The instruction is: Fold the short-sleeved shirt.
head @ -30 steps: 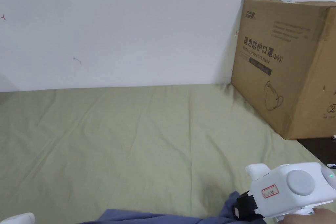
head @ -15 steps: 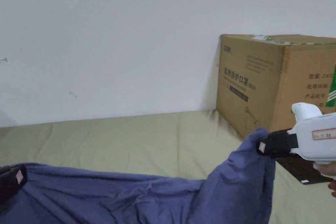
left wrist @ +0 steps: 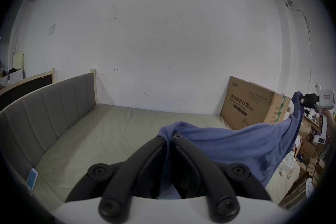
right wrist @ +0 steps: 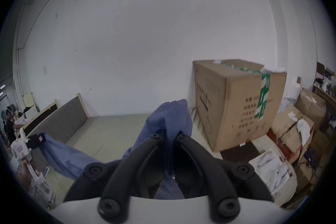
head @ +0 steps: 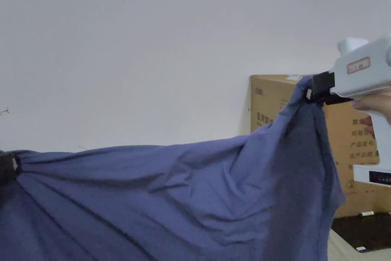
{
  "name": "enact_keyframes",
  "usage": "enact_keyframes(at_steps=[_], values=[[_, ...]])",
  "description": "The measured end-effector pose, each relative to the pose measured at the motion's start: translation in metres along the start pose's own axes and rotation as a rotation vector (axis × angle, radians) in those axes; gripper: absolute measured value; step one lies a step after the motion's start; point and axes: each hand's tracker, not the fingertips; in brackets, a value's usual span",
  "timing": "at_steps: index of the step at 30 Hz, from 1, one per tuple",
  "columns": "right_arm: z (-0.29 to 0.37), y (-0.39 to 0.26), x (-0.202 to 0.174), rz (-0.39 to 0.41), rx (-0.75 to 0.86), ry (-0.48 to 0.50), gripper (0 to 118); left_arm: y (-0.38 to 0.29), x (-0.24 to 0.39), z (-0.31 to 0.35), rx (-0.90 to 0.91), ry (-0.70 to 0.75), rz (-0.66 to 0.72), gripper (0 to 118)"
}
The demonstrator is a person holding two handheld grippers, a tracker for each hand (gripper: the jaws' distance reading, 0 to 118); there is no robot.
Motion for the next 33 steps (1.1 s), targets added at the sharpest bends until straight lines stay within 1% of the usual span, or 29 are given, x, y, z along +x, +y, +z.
enact_keyframes(at_steps=[3, 6, 10, 12, 14, 15, 19, 21, 23, 24, 26, 27, 29, 30, 32, 33], values=[[-0.015, 0.034, -0.014, 0.018, 0.052, -0.029, 9, 0.013, 0.006, -0.027, 0.014, 0.014, 0.012, 1], [-0.031, 0.067, -0.024, 0.065, 0.113, -0.088, 9, 0.024, 0.017, -0.051, 0.039, 0.004, 0.019, 1], [-0.047, 0.116, -0.028, 0.036, 0.157, -0.112, 9, 0.047, 0.024, -0.083, 0.096, -0.002, 0.044, 1], [-0.048, 0.138, -0.033, 0.075, 0.217, -0.152, 9, 0.060, 0.029, -0.097, 0.129, -0.001, 0.041, 1], [-0.050, 0.153, -0.035, 0.119, 0.248, -0.168, 9, 0.070, 0.033, -0.104, 0.167, -0.010, 0.043, 1], [-0.050, 0.156, -0.035, 0.129, 0.255, -0.173, 9, 0.073, 0.034, -0.108, 0.173, -0.010, 0.034, 1], [-0.060, 0.145, -0.033, 0.137, 0.253, -0.173, 9, 0.060, 0.044, -0.128, 0.147, 0.021, -0.042, 1], [-0.074, 0.116, -0.027, 0.147, 0.221, -0.166, 9, 0.034, 0.044, -0.141, 0.079, 0.008, -0.054, 1], [-0.095, 0.074, -0.017, 0.125, 0.137, -0.144, 9, -0.004, 0.042, -0.152, -0.012, 0.007, -0.068, 1], [-0.105, 0.047, -0.009, 0.102, 0.079, -0.114, 9, -0.028, 0.040, -0.155, -0.067, 0.009, -0.070, 1], [-0.120, -0.025, 0.011, 0.007, -0.050, -0.038, 9, -0.087, 0.034, -0.159, -0.180, 0.021, -0.061, 1], [-0.125, -0.063, 0.022, -0.035, -0.122, -0.024, 9, -0.118, 0.030, -0.156, -0.238, 0.004, -0.036, 1], [-0.126, -0.140, 0.042, -0.081, -0.253, -0.016, 9, -0.177, 0.021, -0.147, -0.379, -0.020, 0.009, 1], [-0.116, -0.180, 0.047, -0.078, -0.318, -0.015, 9, -0.204, 0.017, -0.137, -0.438, -0.036, 0.031, 1], [-0.099, -0.246, 0.061, -0.058, -0.428, -0.026, 9, -0.245, 0.013, -0.113, -0.534, -0.037, 0.033, 1], [-0.084, -0.274, 0.067, -0.056, -0.475, -0.020, 9, -0.260, 0.012, -0.093, -0.580, -0.073, 0.021, 1]])
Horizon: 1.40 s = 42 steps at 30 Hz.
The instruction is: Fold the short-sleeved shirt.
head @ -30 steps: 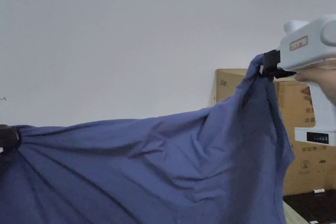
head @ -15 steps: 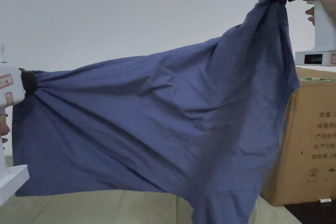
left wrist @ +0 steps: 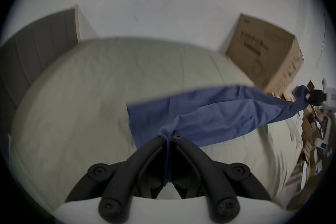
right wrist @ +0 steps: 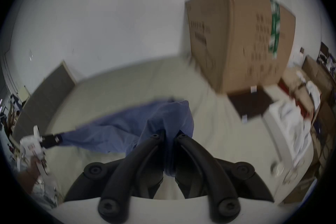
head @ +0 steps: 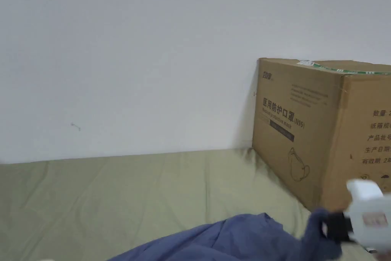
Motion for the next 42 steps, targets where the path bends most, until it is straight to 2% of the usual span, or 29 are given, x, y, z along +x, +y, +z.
enact_keyframes(at_steps=[1, 4, 10, 12, 15, 17, 19, 20, 21, 22, 23, 24, 25, 26, 27, 29, 31, 33, 35, 37, 38, 40, 41, 42], values=[[0.006, -0.028, 0.004, -0.007, -0.037, 0.011, 9, -0.018, 0.000, 0.008, -0.019, -0.020, -0.007, 1], [0.040, -0.101, 0.029, -0.100, -0.051, 0.058, 9, -0.065, 0.008, 0.059, 0.022, -0.075, -0.043, 1], [0.139, -0.168, 0.064, -0.197, 0.039, -0.001, 9, -0.105, 0.011, 0.142, 0.036, -0.067, -0.041, 1], [0.162, -0.175, 0.068, -0.203, 0.056, 0.006, 9, -0.111, 0.009, 0.158, 0.038, -0.075, -0.030, 1], [0.170, -0.176, 0.065, -0.153, 0.050, -0.005, 9, -0.116, 0.012, 0.160, 0.004, -0.055, -0.053, 1], [0.149, -0.174, 0.061, -0.139, 0.030, -0.011, 9, -0.118, 0.010, 0.145, -0.037, -0.046, -0.050, 1], [0.118, -0.172, 0.061, -0.166, -0.009, -0.015, 9, -0.119, 0.006, 0.128, -0.068, -0.055, -0.038, 2], [0.099, -0.171, 0.062, -0.190, -0.050, 0.005, 9, -0.120, 0.000, 0.118, -0.080, -0.047, -0.029, 6], [0.080, -0.173, 0.063, -0.204, -0.075, -0.012, 9, -0.122, -0.002, 0.112, -0.086, -0.032, -0.026, 17], [0.068, -0.173, 0.061, -0.196, -0.079, -0.033, 10, -0.123, -0.003, 0.109, -0.091, -0.017, -0.024, 36], [0.057, -0.173, 0.057, -0.172, -0.080, -0.047, 22, -0.123, -0.003, 0.108, -0.089, 0.016, -0.032, 64], [0.051, -0.172, 0.053, -0.163, -0.059, -0.062, 50, -0.123, 0.002, 0.111, -0.088, 0.037, -0.042, 82], [0.048, -0.172, 0.048, -0.157, -0.055, -0.070, 86, -0.123, 0.003, 0.114, -0.086, 0.035, -0.048, 97], [0.045, -0.169, 0.042, -0.160, -0.059, -0.073, 116, -0.122, 0.005, 0.119, -0.074, 0.039, -0.052, 113], [0.048, -0.166, 0.036, -0.165, -0.060, -0.074, 118, -0.121, 0.006, 0.125, -0.051, 0.042, -0.048, 118], [0.064, -0.159, 0.022, -0.155, 0.023, 0.002, 118, -0.114, 0.010, 0.145, 0.012, 0.009, -0.024, 117], [0.081, -0.154, 0.005, -0.097, 0.109, -0.007, 118, -0.108, 0.016, 0.162, 0.046, 0.019, -0.013, 117], [0.105, -0.152, -0.019, -0.014, 0.209, -0.016, 118, -0.104, 0.019, 0.182, 0.142, 0.006, -0.045, 117], [0.128, -0.155, -0.044, 0.025, 0.332, 0.002, 117, -0.105, 0.032, 0.203, 0.269, 0.029, -0.070, 116], [0.145, -0.165, -0.058, 0.028, 0.499, 0.070, 113, -0.111, 0.040, 0.222, 0.424, -0.022, -0.066, 106], [0.155, -0.171, -0.068, 0.029, 0.575, 0.107, 96, -0.115, 0.046, 0.232, 0.504, -0.045, -0.060, 83], [0.169, -0.177, -0.091, 0.037, 0.696, 0.143, 76, -0.124, 0.060, 0.248, 0.657, -0.001, -0.041, 63], [0.175, -0.179, -0.105, 0.056, 0.734, 0.125, 59, -0.127, 0.069, 0.252, 0.692, 0.059, -0.036, 51], [0.175, -0.177, -0.116, 0.077, 0.743, 0.094, 12, -0.127, 0.076, 0.254, 0.703, 0.114, -0.042, 14]])
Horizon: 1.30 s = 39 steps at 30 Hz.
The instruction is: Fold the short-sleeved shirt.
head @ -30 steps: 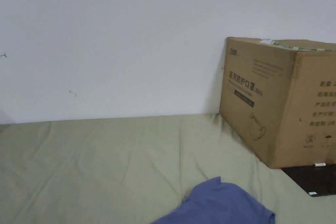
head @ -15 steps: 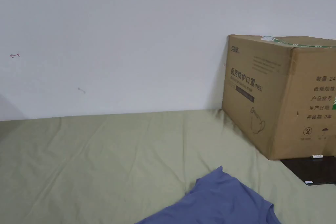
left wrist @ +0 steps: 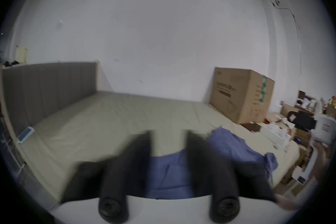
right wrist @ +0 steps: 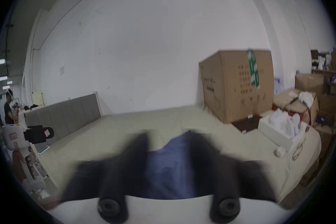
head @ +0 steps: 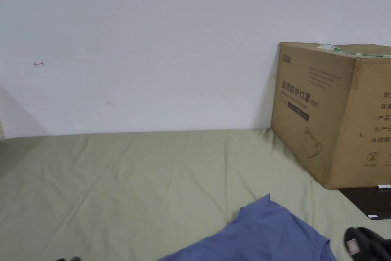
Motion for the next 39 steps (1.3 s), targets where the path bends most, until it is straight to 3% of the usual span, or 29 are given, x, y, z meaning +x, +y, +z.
enact_keyframes(at_steps=[1, 3, 7, 11, 14, 15, 16, 17, 19, 20, 28, 30, 32, 36, 37, 39], values=[[0.000, 0.000, -0.007, 0.012, 0.005, -0.002, 0, 0.000, 0.004, 0.001, -0.014, 0.038, -0.024, 0], [-0.008, 0.003, -0.017, -0.028, -0.010, 0.091, 0, 0.002, -0.002, -0.003, -0.013, -0.003, 0.010, 0], [-0.020, 0.008, -0.023, 0.025, -0.065, 0.100, 0, 0.008, -0.025, -0.029, -0.132, 0.081, -0.020, 0], [-0.028, 0.005, -0.021, 0.030, -0.115, 0.138, 0, -0.003, -0.077, -0.107, -0.473, 0.057, 0.002, 0], [-0.037, -0.003, -0.021, 0.013, -0.167, 0.143, 0, -0.038, -0.103, -0.161, -0.629, 0.067, 0.005, 3], [-0.040, -0.005, -0.021, 0.004, -0.181, 0.145, 0, -0.051, -0.109, -0.177, -0.677, 0.065, 0.021, 25], [-0.042, -0.008, -0.020, -0.002, -0.192, 0.145, 0, -0.061, -0.114, -0.190, -0.699, 0.063, 0.077, 67], [-0.044, -0.011, -0.020, -0.001, -0.203, 0.143, 0, -0.072, -0.118, -0.204, -0.720, 0.078, 0.109, 118], [-0.049, -0.014, -0.021, 0.004, -0.226, 0.137, 0, -0.096, -0.117, -0.219, -0.809, 0.086, 0.121, 110], [-0.051, -0.016, -0.022, 0.005, -0.233, 0.134, 0, -0.104, -0.115, -0.231, -0.715, 0.068, 0.108, 112], [-0.070, -0.026, -0.025, 0.008, -0.296, 0.159, 0, -0.164, -0.109, -0.299, -0.943, 0.117, 0.012, 118], [-0.072, -0.027, -0.025, 0.010, -0.302, 0.162, 0, -0.163, -0.107, -0.297, -0.900, 0.119, -0.017, 118], [-0.072, -0.027, -0.024, -0.010, -0.300, 0.169, 0, -0.165, -0.110, -0.297, -0.892, 0.139, 0.048, 118], [-0.068, -0.029, -0.022, -0.072, -0.289, 0.184, 0, -0.154, -0.106, -0.285, -0.883, 0.135, 0.028, 118], [-0.067, -0.029, -0.022, -0.077, -0.292, 0.184, 0, -0.151, -0.106, -0.281, -0.868, 0.141, 0.024, 113], [-0.066, -0.029, -0.019, -0.076, -0.299, 0.180, 0, -0.142, -0.105, -0.269, -0.786, 0.174, 0.009, 84]])
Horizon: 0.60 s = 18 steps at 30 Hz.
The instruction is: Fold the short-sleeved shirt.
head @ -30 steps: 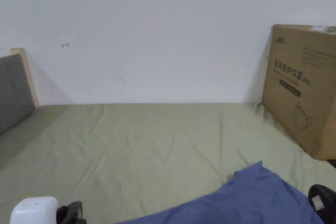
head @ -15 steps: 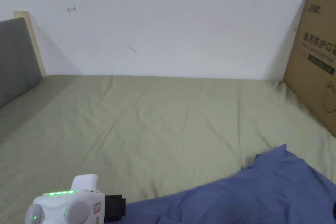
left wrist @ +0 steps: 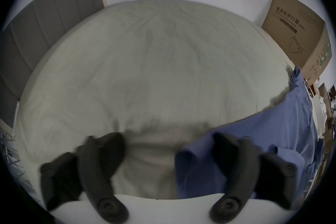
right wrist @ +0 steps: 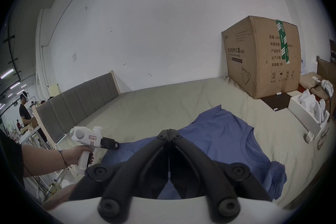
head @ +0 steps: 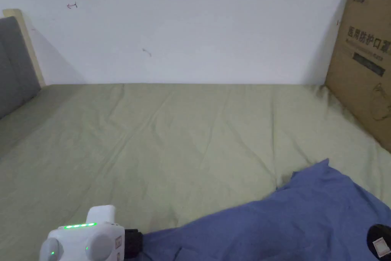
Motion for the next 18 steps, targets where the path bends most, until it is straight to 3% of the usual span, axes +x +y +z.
enact_keyframes(at_steps=[1, 2, 3, 6, 11, 16, 18], values=[[0.002, 0.000, 0.001, 0.003, -0.002, -0.003, 0, -0.002, 0.002, 0.008, 0.031, 0.010, -0.002, 61], [0.005, 0.000, 0.002, 0.007, -0.001, -0.004, 0, -0.006, 0.006, 0.018, 0.061, 0.004, -0.007, 12], [0.007, 0.000, 0.004, 0.010, 0.001, -0.003, 0, -0.006, 0.009, 0.025, 0.074, -0.063, -0.002, 1], [0.001, 0.008, 0.012, 0.007, -0.002, 0.018, 0, -0.014, 0.017, 0.047, 0.126, -0.216, -0.013, 1], [-0.062, 0.055, 0.064, -0.029, -0.063, 0.049, 0, -0.005, 0.018, 0.097, 0.328, -0.223, -0.014, 1], [-0.192, 0.093, 0.148, -0.153, -0.392, -0.013, 0, 0.006, 0.006, 0.114, 0.300, -0.255, 0.034, 1], [-0.244, 0.095, 0.175, -0.161, -0.496, -0.058, 0, 0.003, 0.002, 0.112, 0.284, -0.256, 0.048, 1]])
